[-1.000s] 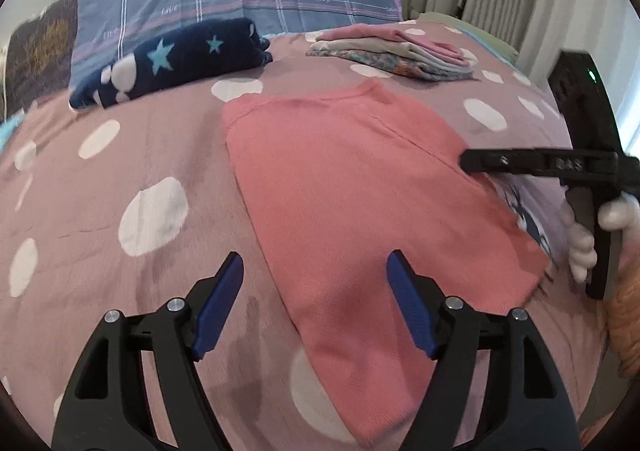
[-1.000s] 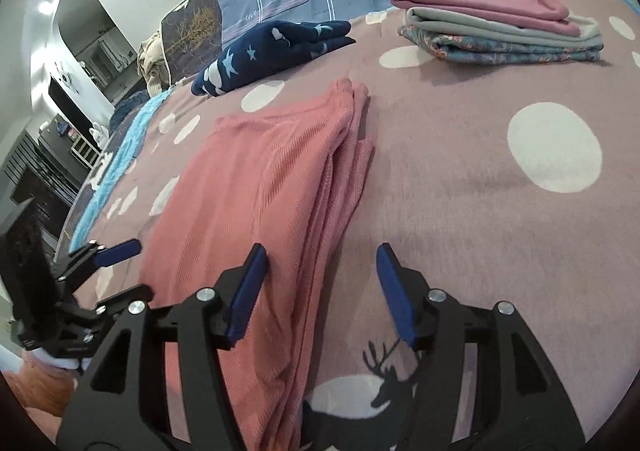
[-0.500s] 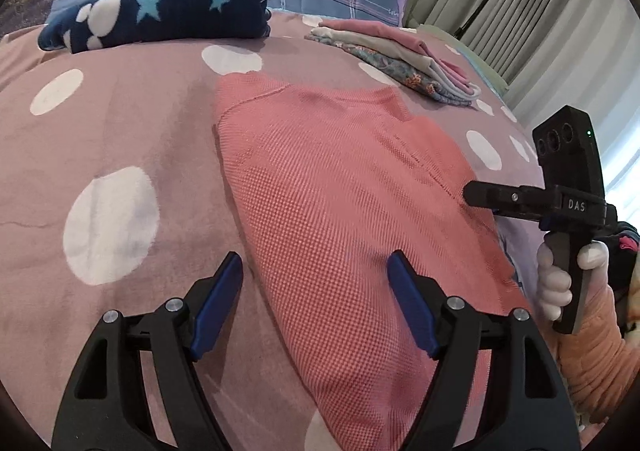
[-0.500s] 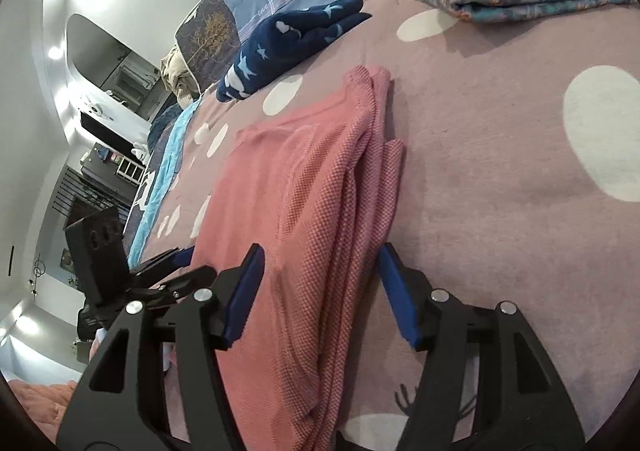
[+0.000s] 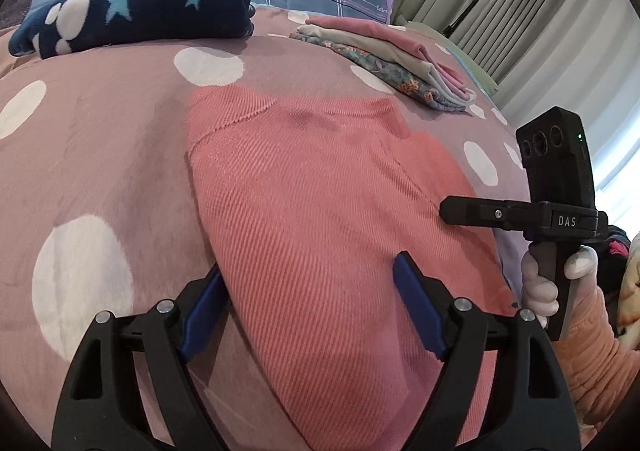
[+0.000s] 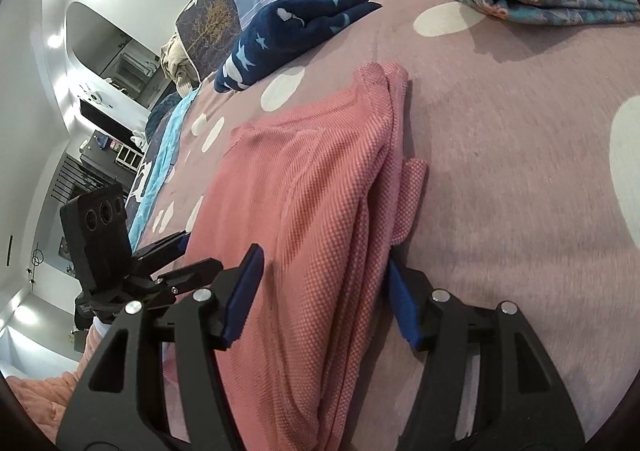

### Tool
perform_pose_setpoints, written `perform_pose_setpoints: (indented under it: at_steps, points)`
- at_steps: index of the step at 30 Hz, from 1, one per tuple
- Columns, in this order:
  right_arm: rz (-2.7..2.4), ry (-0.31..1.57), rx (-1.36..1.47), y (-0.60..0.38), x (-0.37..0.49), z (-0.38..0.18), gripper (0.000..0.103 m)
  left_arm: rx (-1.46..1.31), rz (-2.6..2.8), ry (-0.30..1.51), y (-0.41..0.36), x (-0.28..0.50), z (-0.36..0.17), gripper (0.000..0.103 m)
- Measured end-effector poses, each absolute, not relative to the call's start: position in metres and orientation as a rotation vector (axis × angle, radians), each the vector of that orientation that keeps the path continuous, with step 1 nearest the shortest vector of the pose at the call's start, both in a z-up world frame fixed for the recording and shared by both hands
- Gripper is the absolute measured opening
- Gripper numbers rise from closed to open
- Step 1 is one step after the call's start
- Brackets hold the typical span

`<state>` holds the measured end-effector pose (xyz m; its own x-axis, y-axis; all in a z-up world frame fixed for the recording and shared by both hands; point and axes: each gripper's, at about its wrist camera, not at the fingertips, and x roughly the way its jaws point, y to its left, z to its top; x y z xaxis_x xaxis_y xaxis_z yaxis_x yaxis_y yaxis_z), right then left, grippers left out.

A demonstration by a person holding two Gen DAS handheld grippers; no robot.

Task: Fold small clothes
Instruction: 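Grasp the coral shirt edge with both grippers and lift it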

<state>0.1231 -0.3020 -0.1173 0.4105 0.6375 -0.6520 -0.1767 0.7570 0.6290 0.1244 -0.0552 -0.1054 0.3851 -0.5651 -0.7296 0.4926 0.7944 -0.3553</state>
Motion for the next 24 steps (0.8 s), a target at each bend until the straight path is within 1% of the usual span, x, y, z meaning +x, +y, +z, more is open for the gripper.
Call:
perform_pose_setpoints:
  at_steps: [5, 11, 12, 13, 14, 15, 16, 17, 18, 21, 24]
  points:
    - [0.557, 1.029, 0.583, -0.309, 0.135, -0.121, 0.061, -0.093, -0.678, 0.961, -0.06, 0.136, -0.108, 0.081]
    - [0.552, 0.965, 0.468, -0.296, 0.132, -0.12, 0.06, -0.066, -0.67, 0.949, -0.067, 0.144, -0.108, 0.08]
    - [0.55, 0.961, 0.453, -0.294, 0.132, -0.12, 0.06, -0.053, -0.669, 0.939, -0.069, 0.145, -0.108, 0.076]
    - [0.545, 0.961, 0.446, -0.293, 0.133, -0.12, 0.058, -0.045, -0.668, 0.931, -0.07, 0.146, -0.108, 0.066]
    - [0.541, 0.961, 0.442, -0.294, 0.134, -0.12, 0.053, -0.043, -0.673, 0.922, -0.071, 0.146, -0.107, 0.061]
    - [0.543, 0.963, 0.443, -0.294, 0.135, -0.121, 0.045, -0.04, -0.678, 0.911, -0.071, 0.144, -0.105, 0.05]
    - [0.551, 0.965, 0.45, -0.294, 0.137, -0.122, 0.042, -0.03, -0.678, 0.898, -0.071, 0.143, -0.103, 0.041]
    - [0.564, 0.963, 0.46, -0.294, 0.136, -0.122, 0.035, -0.006, -0.668, 0.879, -0.073, 0.139, -0.1, 0.038]
    - [0.566, 0.954, 0.458, -0.293, 0.135, -0.121, 0.031, 0.042, -0.652, 0.85, -0.078, 0.133, -0.095, 0.034]
    - [0.555, 0.897, 0.414, -0.285, 0.125, -0.106, 0.027, 0.171, -0.618, 0.752, -0.09, 0.113, -0.077, 0.032]
    - [0.547, 0.807, 0.356, -0.278, 0.107, -0.079, 0.026, 0.198, -0.606, 0.678, -0.091, 0.096, -0.056, 0.031]
